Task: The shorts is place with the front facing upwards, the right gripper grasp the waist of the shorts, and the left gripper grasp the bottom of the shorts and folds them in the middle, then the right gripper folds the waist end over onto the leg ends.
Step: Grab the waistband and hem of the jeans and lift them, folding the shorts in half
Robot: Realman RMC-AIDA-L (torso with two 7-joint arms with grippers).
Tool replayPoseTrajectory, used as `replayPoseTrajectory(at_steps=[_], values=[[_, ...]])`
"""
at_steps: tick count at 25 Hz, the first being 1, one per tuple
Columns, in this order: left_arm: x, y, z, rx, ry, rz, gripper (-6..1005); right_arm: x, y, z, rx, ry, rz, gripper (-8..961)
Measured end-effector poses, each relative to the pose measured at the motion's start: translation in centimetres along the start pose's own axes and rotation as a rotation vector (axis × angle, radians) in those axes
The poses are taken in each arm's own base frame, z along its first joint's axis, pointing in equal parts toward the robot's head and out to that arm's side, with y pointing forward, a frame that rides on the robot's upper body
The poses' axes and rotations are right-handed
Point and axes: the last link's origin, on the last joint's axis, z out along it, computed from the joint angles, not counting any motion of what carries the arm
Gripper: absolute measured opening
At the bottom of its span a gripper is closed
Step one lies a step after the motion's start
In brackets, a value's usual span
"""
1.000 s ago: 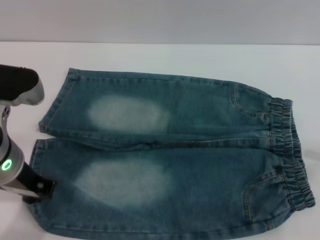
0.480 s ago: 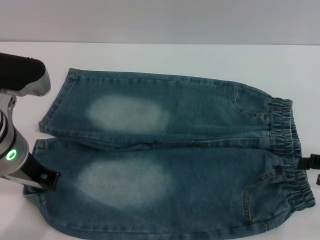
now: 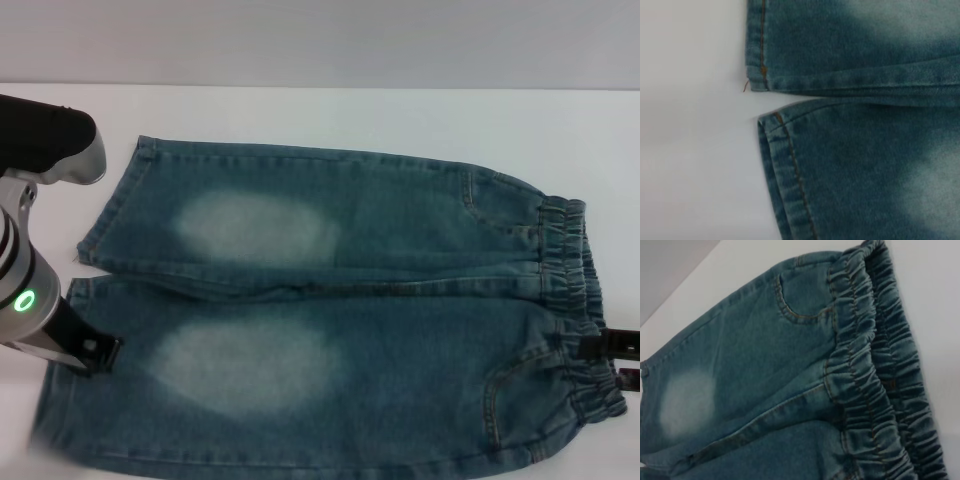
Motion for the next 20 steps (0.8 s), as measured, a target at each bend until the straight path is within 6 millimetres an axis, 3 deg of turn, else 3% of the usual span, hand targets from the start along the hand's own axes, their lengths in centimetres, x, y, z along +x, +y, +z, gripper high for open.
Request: replayPoseTrajectory(at_steps=[13, 20], values=[[0.7, 0.0, -0.7, 0.000, 0.018, 0.021, 14, 0.2, -0.1, 0.5, -0.004, 0.006, 0.021, 785], [-0.2, -1.6, -0.6, 0.011, 0.007, -0.061, 17, -0.4, 0.3, -1.2, 0.010, -0.055, -0.003, 785]])
